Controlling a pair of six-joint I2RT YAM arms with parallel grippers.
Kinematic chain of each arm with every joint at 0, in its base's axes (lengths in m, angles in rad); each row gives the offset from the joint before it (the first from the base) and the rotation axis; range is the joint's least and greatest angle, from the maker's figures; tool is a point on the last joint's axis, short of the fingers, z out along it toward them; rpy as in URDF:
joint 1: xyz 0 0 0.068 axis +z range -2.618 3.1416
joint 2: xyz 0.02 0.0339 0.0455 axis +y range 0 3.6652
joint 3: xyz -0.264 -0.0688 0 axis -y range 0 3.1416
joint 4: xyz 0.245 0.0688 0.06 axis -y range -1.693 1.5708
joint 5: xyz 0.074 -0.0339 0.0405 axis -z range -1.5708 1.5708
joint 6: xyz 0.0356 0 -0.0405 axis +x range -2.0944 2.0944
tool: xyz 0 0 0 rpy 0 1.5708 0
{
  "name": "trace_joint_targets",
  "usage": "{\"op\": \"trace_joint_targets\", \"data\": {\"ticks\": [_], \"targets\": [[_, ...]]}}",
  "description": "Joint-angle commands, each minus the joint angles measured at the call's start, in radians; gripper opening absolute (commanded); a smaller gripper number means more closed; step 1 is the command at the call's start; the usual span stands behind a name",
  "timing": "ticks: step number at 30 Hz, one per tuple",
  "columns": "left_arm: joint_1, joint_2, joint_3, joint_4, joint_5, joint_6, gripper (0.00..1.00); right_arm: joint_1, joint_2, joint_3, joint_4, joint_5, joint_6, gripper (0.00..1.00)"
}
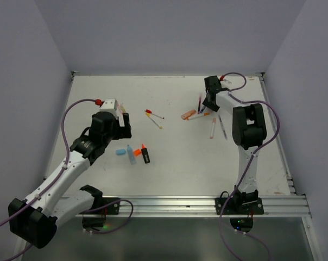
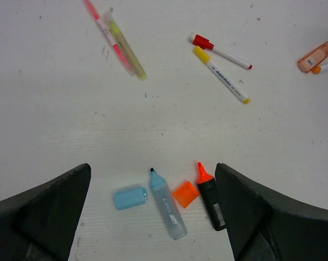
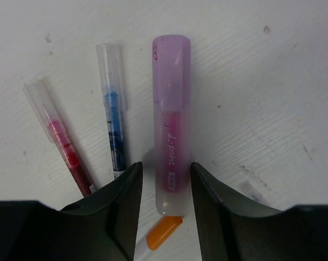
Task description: Open the pen caps
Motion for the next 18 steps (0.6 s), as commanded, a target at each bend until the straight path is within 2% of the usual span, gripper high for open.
{"op": "trace_joint_targets", "data": {"ticks": [1, 6, 7, 10, 12, 18], "targets": [[0.014, -0.002, -0.015, 0.037, 0.016, 0.018, 1.00, -0.013, 0.008, 0.000, -0.002, 0.013, 0.033, 0.43], [0.022, 0.000, -0.017, 0.037, 0.036, 0.018, 1.00, -0.024, 0.029, -0.006, -0.004, 0.002, 0.035, 0.42], [0.022, 0.000, -0.017, 0.039, 0.041, 0.018, 1.00, -0.025, 0.028, -0.006, -0.002, 0.001, 0.029, 0.34], [0.025, -0.005, -0.020, 0.048, 0.061, 0.020, 1.00, -0.025, 0.003, -0.015, 0.010, 0.016, -0.009, 0.19], [0.025, -0.007, -0.020, 0.060, 0.085, 0.021, 1.00, -0.027, -0.020, -0.023, 0.027, 0.019, -0.042, 0.16], [0.025, -0.005, -0.015, 0.126, 0.219, -0.017, 1.00, 0.008, -0.225, -0.122, 0.119, -0.037, -0.222, 0.13]]}}
